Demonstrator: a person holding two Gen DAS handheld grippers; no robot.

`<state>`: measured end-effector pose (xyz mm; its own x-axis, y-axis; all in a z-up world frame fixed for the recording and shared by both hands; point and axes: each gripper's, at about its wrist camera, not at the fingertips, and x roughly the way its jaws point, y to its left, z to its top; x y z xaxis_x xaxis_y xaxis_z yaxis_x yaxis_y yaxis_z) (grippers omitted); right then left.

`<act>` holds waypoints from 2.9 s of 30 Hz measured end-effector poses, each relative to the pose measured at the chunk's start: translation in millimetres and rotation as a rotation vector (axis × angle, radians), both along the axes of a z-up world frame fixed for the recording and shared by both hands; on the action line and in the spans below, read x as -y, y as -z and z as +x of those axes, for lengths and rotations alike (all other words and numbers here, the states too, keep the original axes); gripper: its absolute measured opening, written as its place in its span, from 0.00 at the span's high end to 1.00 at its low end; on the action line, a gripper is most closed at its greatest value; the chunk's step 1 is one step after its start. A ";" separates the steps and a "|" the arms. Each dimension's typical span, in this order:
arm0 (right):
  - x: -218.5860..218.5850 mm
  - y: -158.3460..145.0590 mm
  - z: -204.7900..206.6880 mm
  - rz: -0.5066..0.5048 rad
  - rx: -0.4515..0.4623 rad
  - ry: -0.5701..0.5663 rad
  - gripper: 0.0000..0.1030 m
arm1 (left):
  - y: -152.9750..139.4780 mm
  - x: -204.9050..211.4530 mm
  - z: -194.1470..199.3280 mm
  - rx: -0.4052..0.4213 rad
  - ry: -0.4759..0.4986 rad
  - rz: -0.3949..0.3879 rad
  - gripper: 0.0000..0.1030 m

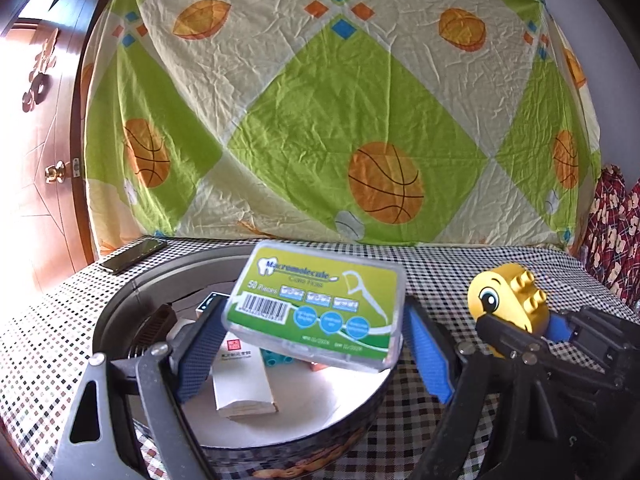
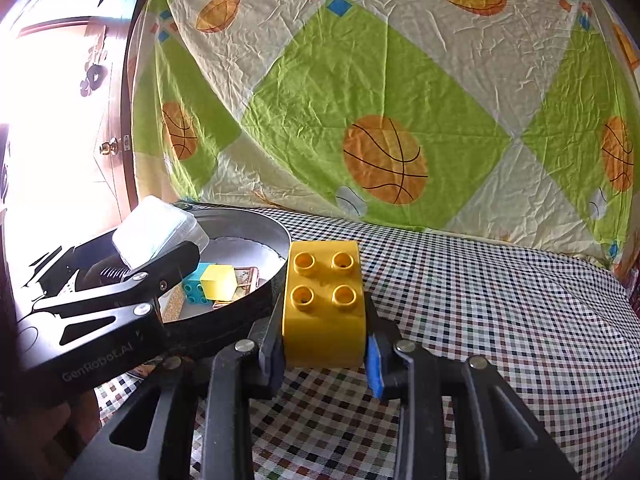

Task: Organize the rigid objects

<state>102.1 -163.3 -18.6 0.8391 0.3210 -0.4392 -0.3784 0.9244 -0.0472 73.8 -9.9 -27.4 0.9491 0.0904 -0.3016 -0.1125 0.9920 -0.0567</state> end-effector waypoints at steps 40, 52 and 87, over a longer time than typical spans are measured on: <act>-93.8 -11.6 72.7 0.030 -0.153 -0.171 0.67 | -15.9 -109.8 31.2 -0.174 -0.103 0.006 0.17; -114.3 5.1 111.8 -0.020 -0.258 -0.135 0.67 | -3.0 -121.7 71.3 -0.309 -0.090 0.021 0.16; -82.6 -27.8 31.8 0.056 -0.087 -0.149 0.36 | -38.5 -119.2 8.1 -0.169 -0.182 0.046 0.00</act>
